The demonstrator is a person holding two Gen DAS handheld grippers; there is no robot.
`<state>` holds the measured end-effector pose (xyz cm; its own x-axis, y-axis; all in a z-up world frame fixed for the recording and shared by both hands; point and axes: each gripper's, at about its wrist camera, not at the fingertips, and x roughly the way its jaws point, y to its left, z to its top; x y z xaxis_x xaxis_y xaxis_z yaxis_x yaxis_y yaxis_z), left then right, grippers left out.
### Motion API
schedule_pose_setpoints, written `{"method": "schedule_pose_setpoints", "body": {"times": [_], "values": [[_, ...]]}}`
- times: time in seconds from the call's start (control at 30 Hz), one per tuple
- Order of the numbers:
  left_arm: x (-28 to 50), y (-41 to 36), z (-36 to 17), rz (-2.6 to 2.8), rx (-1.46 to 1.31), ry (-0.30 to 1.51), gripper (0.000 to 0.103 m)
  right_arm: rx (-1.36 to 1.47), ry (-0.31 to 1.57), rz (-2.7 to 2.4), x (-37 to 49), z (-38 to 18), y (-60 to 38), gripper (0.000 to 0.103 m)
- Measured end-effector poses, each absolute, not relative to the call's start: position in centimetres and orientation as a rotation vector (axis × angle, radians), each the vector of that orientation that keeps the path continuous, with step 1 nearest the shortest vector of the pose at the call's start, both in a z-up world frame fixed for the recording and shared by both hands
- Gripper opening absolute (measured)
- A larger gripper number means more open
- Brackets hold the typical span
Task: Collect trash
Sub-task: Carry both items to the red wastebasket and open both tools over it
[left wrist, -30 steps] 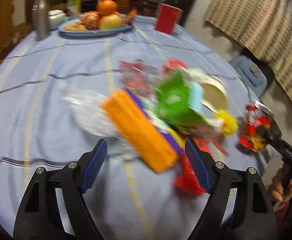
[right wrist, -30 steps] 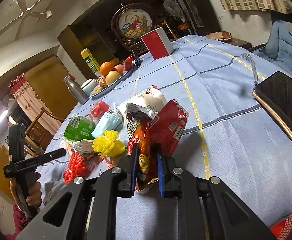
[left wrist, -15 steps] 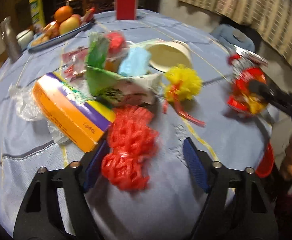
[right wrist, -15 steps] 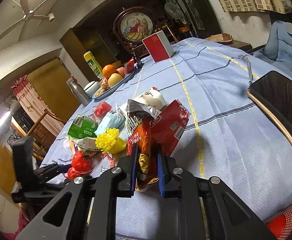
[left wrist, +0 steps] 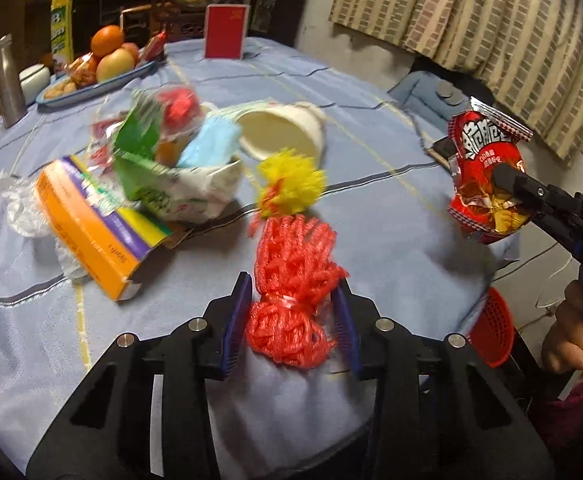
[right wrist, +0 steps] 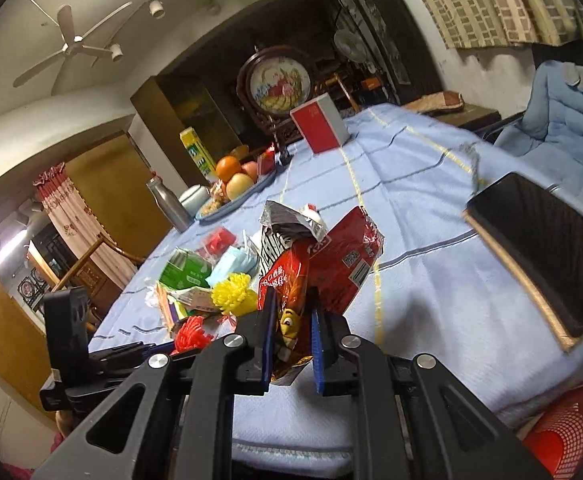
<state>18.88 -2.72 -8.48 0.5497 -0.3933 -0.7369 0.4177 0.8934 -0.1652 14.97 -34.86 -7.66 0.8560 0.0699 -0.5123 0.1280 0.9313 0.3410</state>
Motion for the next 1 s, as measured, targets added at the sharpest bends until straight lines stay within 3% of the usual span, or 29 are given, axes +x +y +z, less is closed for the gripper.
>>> {"method": "schedule_pose_setpoints", "body": {"times": [0.5,0.73,0.8,0.83,1.0], "values": [[16.6,-9.7,-6.3,-0.679,0.052,0.814,0.041,0.402,0.467,-0.312,0.0,-4.9,-41.7,0.016],[15.0,-15.9,-6.4,-0.829,0.11,0.826,0.041,0.476,0.666,-0.606,-5.2,-12.9,-48.2,0.018],[14.6,-17.5,-6.6,-0.865,0.13,0.838,0.041,0.504,0.772,-0.682,-4.9,-16.6,-50.0,0.027],[14.3,-18.7,-6.8,-0.886,0.147,0.847,0.041,0.526,0.797,-0.701,-4.9,-17.8,-50.8,0.046],[13.2,-24.0,-8.1,-0.974,0.223,0.889,0.041,0.668,0.725,-0.68,-6.8,-18.8,-52.7,0.05]]}}
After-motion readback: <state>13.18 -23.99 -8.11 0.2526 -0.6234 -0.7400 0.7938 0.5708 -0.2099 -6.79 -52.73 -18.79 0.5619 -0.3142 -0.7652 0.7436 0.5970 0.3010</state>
